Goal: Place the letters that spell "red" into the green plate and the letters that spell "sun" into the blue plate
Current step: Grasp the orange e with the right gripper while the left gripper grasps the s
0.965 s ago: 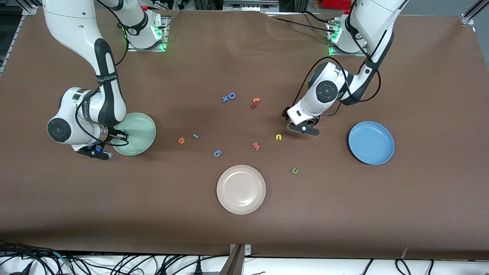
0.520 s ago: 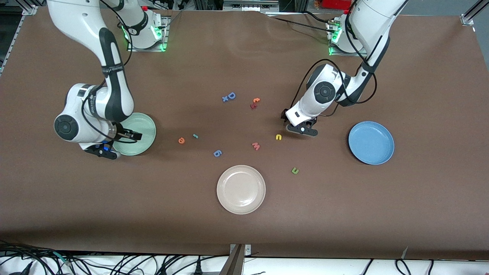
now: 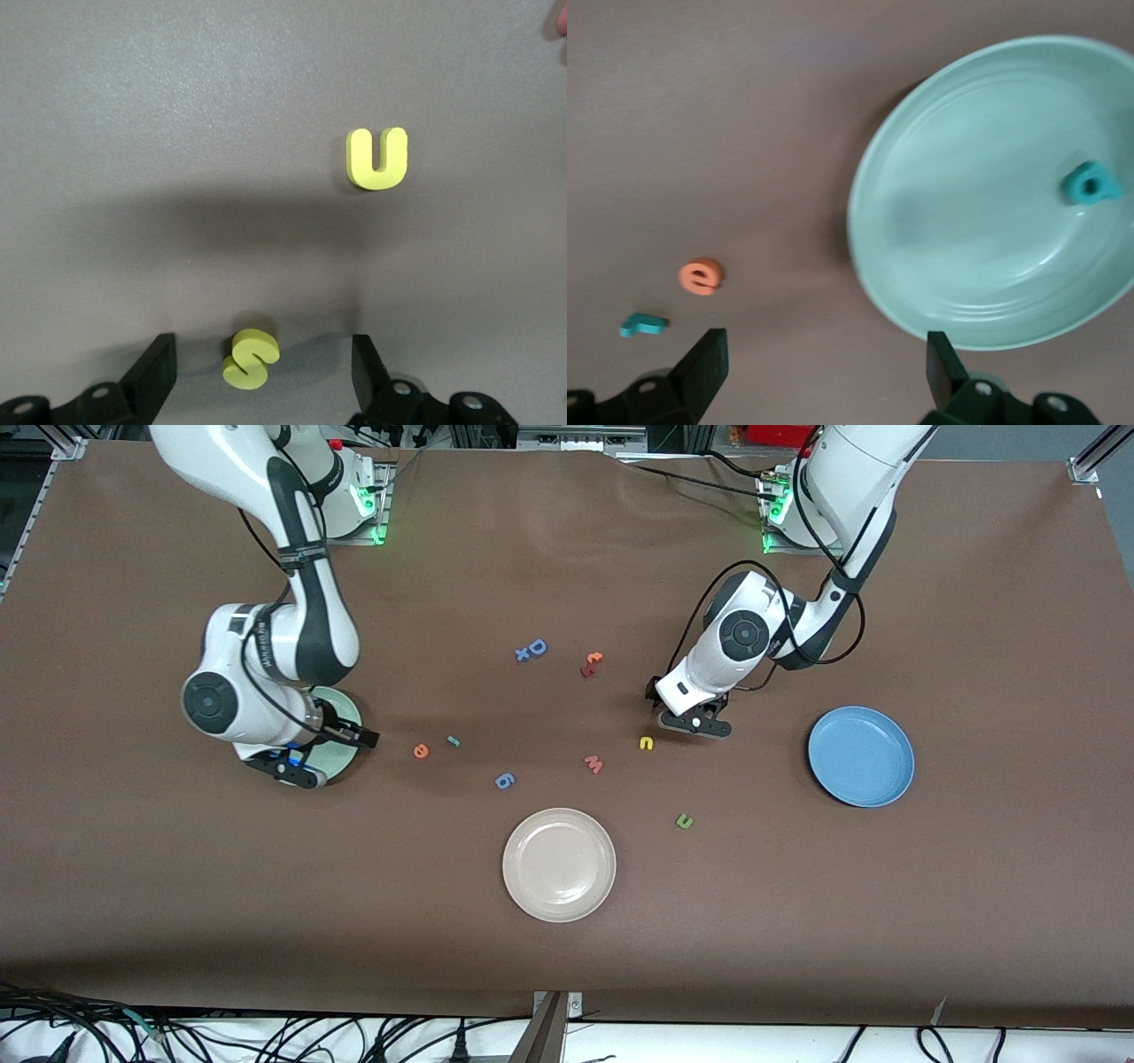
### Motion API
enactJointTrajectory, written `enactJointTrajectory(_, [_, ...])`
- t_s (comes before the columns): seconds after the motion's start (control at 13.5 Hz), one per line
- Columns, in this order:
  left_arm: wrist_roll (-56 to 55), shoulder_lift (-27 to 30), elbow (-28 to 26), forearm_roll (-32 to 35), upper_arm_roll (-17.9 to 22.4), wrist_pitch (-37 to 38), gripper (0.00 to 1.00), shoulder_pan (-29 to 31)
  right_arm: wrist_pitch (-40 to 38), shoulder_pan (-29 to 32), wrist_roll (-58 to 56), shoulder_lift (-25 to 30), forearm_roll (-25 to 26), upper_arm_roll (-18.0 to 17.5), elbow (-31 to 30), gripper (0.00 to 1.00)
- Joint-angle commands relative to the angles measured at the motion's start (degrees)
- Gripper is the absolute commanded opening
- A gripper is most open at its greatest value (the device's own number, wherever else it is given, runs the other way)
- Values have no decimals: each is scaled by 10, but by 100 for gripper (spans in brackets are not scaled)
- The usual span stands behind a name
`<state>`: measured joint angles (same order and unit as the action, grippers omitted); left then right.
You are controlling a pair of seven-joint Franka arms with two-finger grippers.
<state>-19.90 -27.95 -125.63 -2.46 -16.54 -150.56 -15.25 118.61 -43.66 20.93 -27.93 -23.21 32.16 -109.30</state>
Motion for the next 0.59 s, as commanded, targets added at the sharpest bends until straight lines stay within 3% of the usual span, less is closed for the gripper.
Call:
enactJointTrajectory(0.0, [-15, 2, -4, 9, 6, -5, 81, -9, 41, -37, 65, -19, -13, -3, -4, 99])
enactJointTrajectory(0.15, [-43, 5, -8, 14, 9, -5, 81, -25, 76, -40, 91, -33, -13, -19, -4, 99])
enactJointTrajectory(0.22, [-79, 11, -14, 47, 11, -5, 82, -35, 100, -41, 103, -42, -13, -27, -4, 99])
enactJointTrajectory(0.45, [-293, 13, -16, 243, 7, 11, 83, -35, 158, -41, 119, -73, -13, -41, -5, 99])
enactJointTrajectory(0.52, [-303, 11, -15, 279, 7, 12, 83, -29, 166, -41, 119, -75, -13, -45, -7, 99])
